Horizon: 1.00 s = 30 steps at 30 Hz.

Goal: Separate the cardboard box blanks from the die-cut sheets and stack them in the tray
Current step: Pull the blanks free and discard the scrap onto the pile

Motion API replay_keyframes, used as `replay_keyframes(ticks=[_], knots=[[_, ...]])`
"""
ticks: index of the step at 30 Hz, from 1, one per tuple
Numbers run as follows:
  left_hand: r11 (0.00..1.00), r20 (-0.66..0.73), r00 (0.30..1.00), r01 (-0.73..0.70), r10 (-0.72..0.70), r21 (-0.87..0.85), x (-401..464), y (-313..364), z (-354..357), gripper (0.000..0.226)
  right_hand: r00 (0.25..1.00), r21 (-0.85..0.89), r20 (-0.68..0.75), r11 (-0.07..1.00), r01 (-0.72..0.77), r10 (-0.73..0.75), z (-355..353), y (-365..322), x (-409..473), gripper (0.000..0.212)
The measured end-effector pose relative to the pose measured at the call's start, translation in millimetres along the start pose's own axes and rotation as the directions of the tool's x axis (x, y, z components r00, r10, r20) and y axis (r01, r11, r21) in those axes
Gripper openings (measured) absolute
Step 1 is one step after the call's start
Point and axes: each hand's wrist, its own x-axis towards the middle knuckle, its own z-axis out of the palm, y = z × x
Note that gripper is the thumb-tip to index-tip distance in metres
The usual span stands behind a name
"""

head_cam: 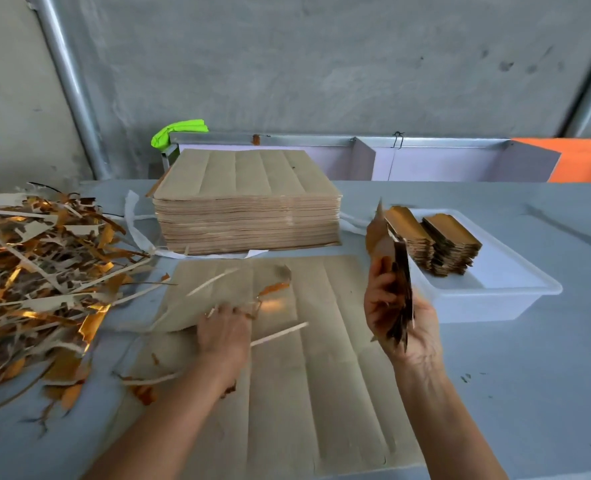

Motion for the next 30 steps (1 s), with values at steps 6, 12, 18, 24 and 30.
replay_keyframes(ticks=[6, 12, 18, 24, 30], knots=[[0.988, 0.218, 0.974, -0.027, 0.06, -0.152, -3, -30, -52, 0.03, 0.951, -0.741, -0.222, 0.671, -0.02, -0.216, -5, 9, 9, 0.028], [0.922, -0.052, 0.998, -0.048, 0.03, -0.384, -17, -34, -92, 0.042, 0.972, -0.911, -0.043, 0.408, 0.057, -0.231, -1, 5, 5, 0.039], [0.124, -0.135, 0.968, -0.164, 0.213, -0.979, -35, 18, -66, 0.076, 0.97, -0.959, 0.183, 0.189, 0.211, -0.158, 1, 23, 3, 0.045], [-0.229, -0.213, 0.975, -0.194, 0.058, -0.954, -56, 55, -22, 0.054, 0.84, -0.913, 0.262, 0.161, 0.376, -0.475, -20, 51, -1, 0.048], [-0.065, -0.142, 0.956, -0.129, 0.258, -0.989, -64, 39, -3, 0.044, 0.838, -0.928, 0.236, 0.141, 0.345, -0.493, -49, 53, -14, 0.012]])
